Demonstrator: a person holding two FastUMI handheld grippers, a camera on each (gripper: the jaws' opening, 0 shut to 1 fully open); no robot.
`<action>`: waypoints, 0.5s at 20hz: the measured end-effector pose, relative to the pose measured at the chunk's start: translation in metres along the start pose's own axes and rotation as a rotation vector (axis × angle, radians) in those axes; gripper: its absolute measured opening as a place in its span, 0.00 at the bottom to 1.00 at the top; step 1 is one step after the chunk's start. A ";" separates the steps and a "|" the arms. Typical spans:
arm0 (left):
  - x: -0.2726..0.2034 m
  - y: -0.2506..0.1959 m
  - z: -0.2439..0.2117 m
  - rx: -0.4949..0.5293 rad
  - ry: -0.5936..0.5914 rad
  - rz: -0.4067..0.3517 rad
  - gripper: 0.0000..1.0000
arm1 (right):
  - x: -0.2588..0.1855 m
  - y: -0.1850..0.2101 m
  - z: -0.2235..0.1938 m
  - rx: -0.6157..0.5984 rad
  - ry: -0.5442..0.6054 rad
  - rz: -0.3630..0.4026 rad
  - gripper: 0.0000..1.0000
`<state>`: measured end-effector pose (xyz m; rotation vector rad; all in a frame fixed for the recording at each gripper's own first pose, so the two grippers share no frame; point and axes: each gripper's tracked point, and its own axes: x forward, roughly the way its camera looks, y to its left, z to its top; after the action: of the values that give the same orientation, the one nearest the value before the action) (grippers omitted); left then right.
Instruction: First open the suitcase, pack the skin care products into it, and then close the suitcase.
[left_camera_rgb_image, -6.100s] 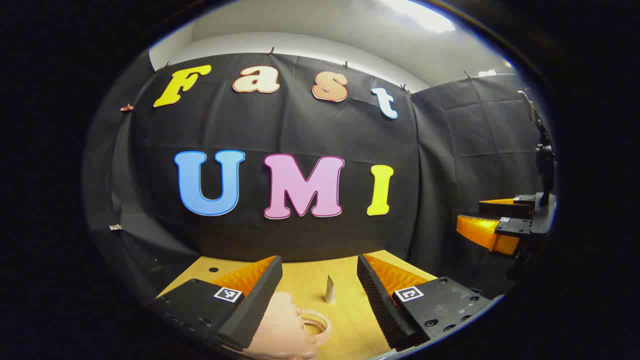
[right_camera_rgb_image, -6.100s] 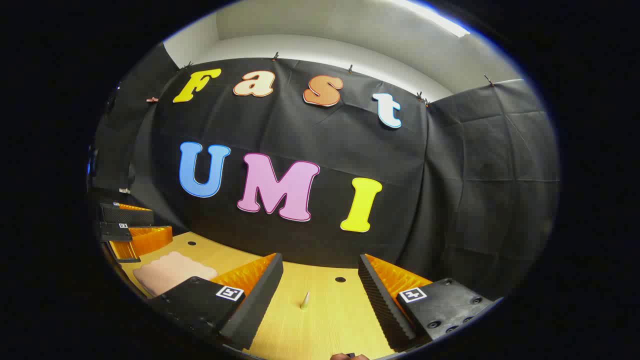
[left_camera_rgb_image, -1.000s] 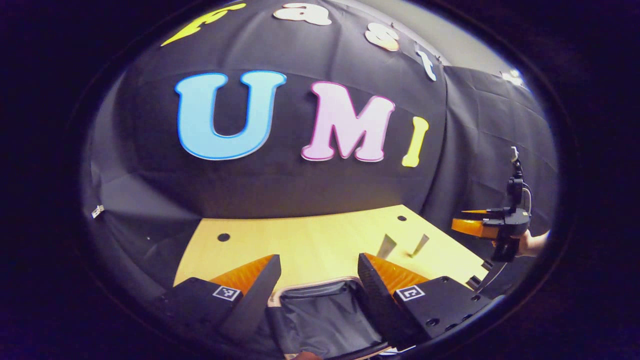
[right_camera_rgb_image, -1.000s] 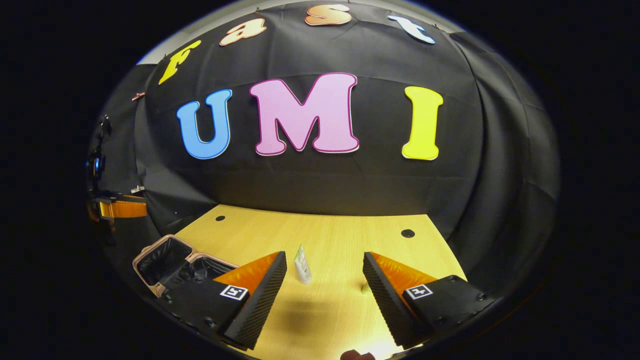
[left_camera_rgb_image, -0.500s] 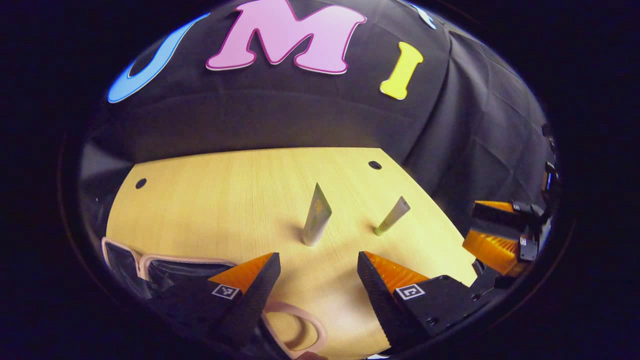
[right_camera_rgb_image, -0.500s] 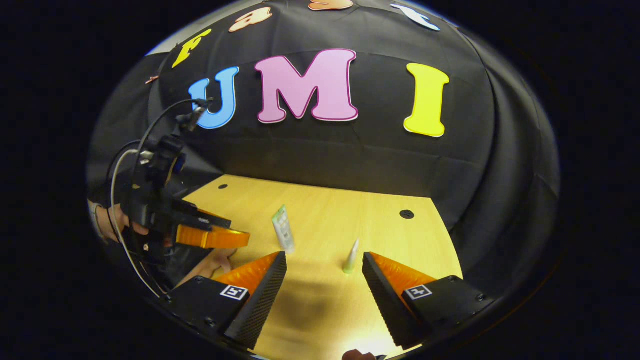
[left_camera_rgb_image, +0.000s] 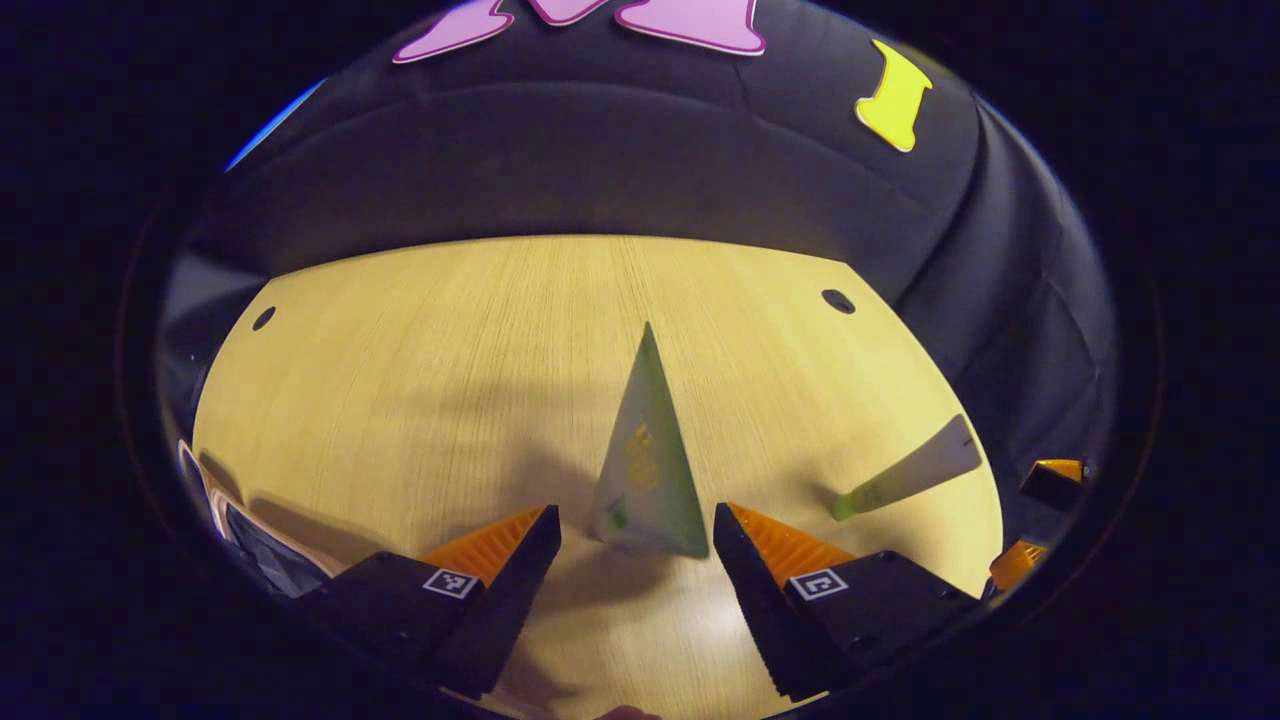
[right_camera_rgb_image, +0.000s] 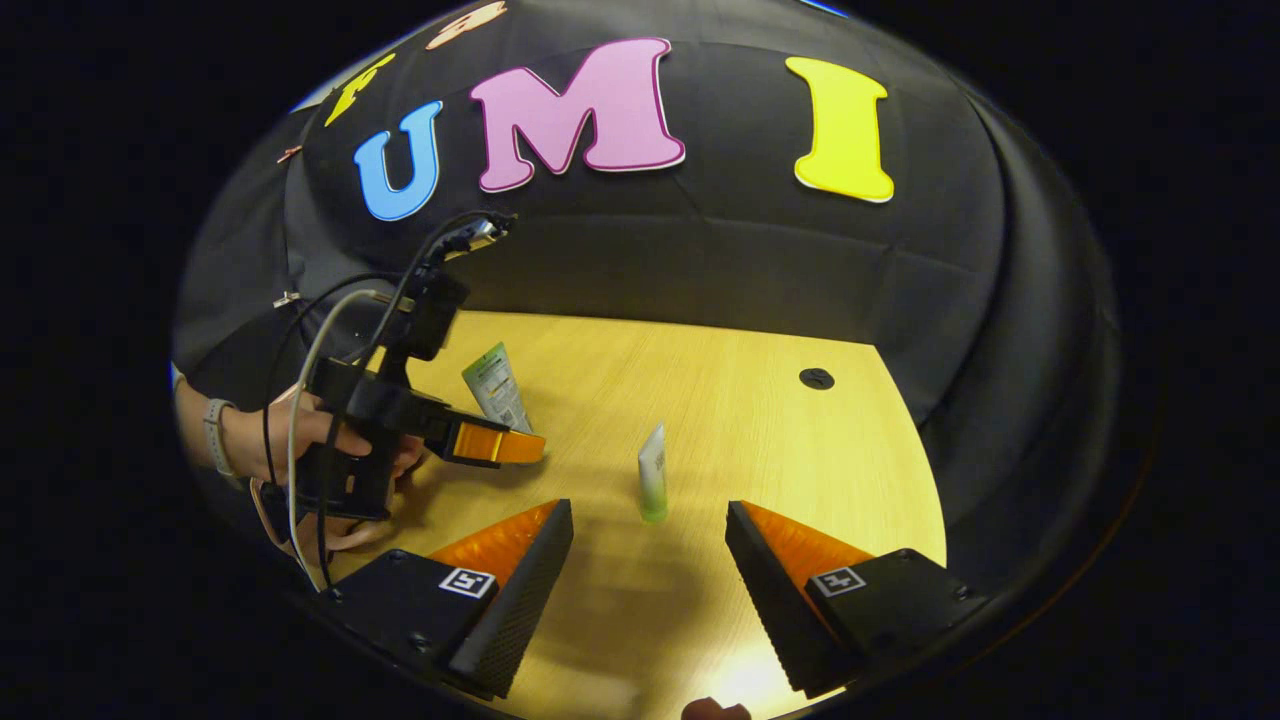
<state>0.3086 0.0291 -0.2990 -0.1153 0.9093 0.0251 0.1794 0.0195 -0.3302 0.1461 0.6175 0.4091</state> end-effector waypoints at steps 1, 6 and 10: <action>0.010 0.006 -0.003 0.014 0.015 0.028 0.97 | 0.008 -0.001 -0.002 0.007 0.010 0.003 0.98; 0.004 0.012 0.004 0.004 0.007 0.019 0.51 | 0.050 0.003 -0.010 0.000 0.040 0.020 0.98; -0.038 0.006 0.016 0.016 -0.048 -0.018 0.46 | 0.092 -0.001 -0.021 0.002 0.076 0.009 0.98</action>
<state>0.2972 0.0374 -0.2597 -0.1075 0.8601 0.0036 0.2350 0.0566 -0.3961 0.1359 0.6923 0.4244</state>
